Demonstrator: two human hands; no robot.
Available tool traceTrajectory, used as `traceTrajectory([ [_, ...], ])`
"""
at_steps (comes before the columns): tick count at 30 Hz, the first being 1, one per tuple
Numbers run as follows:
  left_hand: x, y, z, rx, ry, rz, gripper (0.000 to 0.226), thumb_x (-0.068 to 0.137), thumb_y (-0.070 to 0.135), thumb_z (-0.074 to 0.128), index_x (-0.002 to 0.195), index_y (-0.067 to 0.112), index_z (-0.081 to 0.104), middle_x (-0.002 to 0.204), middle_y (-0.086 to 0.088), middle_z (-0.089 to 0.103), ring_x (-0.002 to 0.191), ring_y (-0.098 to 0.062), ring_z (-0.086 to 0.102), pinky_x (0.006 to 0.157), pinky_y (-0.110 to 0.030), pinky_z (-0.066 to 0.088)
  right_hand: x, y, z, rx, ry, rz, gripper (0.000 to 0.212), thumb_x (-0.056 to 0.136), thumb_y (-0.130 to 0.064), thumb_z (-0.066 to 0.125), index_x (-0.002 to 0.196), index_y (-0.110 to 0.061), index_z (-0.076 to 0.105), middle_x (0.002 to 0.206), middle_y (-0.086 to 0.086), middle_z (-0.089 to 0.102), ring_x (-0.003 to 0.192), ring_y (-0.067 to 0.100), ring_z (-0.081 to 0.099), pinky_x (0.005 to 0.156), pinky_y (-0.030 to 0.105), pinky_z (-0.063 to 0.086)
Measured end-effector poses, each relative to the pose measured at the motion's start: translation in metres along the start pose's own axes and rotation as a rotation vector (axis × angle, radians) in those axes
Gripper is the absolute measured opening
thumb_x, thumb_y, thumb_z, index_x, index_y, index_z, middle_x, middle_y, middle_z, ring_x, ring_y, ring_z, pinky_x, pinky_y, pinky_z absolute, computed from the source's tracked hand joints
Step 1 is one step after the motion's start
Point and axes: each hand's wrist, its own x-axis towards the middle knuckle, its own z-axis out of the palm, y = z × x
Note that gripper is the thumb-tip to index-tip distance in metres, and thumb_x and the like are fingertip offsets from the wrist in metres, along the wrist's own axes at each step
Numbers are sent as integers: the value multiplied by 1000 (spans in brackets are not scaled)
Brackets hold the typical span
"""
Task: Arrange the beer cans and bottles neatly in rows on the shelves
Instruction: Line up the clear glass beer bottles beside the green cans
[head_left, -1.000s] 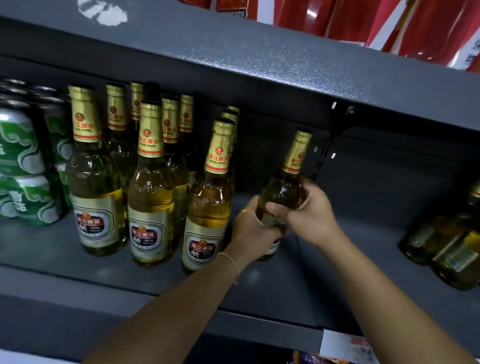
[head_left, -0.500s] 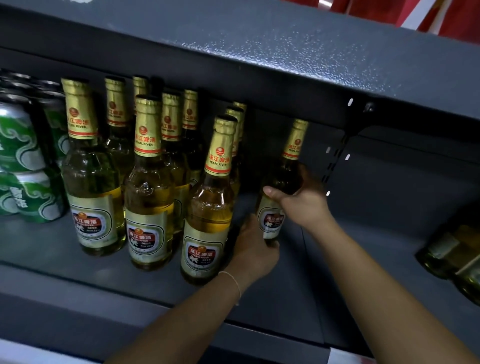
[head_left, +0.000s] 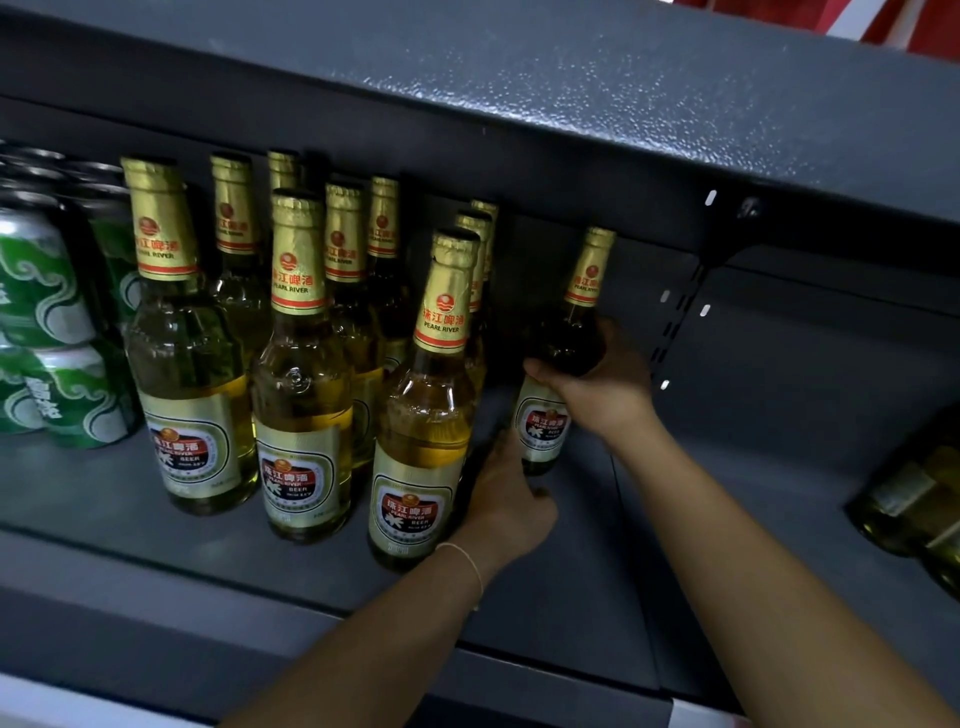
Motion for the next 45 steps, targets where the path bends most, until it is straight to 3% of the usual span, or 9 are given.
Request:
traceTrajectory([
  [3,1,-1,0,-27,-10,-16,79,81,13,58,152,23,23,150,3,37,139,-18,35,115,-31,29,0,-1,0,-7,9,-12,77,65,-41,90,130,-22,54,128,-1,63,116,19,62,96,32,51],
  [6,1,-1,-2,-48,-11,-7,76,82,10,58,150,24,27,146,3,42,135,-16,40,111,-26,32,0,0,2,2,6,-22,76,65,-41,90,130,-22,54,128,-1,62,116,20,61,98,36,51],
  [11,1,-3,-2,-67,-45,-23,85,79,14,60,152,24,19,153,2,33,139,-15,34,115,-33,31,3,6,-13,48,-130,-11,67,80,-30,82,138,-20,51,121,-8,62,111,10,59,94,23,46],
  [14,3,-5,0,-69,-43,-23,88,75,17,60,152,26,19,154,3,33,140,-14,32,115,-36,32,9,9,-19,84,-185,19,68,78,-27,84,138,-20,52,126,-5,66,113,13,63,103,36,50],
  [17,5,-6,0,-69,-53,-27,89,76,16,60,153,26,17,154,3,31,141,-16,31,114,-37,33,10,9,-16,101,-165,19,72,71,-33,86,135,-22,54,126,-3,68,114,16,65,103,41,51],
  [21,8,-9,1,-36,-51,-32,92,68,25,58,151,30,19,151,3,36,138,-18,37,111,-39,37,7,5,-15,90,-150,10,62,82,-21,80,137,-18,52,128,0,66,115,17,63,103,36,50],
  [28,7,-7,-2,2,-78,-20,90,78,18,62,153,25,14,156,1,29,142,-18,29,116,-37,30,6,9,-9,77,-108,-26,69,71,-42,80,133,-29,54,124,-4,69,113,16,65,101,42,52],
  [38,1,-5,-1,21,-56,9,89,77,19,60,154,23,14,158,0,23,144,-19,25,116,-38,30,-2,9,-8,5,-65,-22,58,85,-34,76,137,-24,53,128,-1,66,116,18,62,101,34,50],
  [45,-8,4,0,-62,-35,25,85,65,26,49,148,27,29,140,-4,48,125,-24,50,103,-43,46,-22,30,-11,73,19,57,63,82,-47,73,134,-14,56,113,2,72,101,17,67,94,37,55],
])
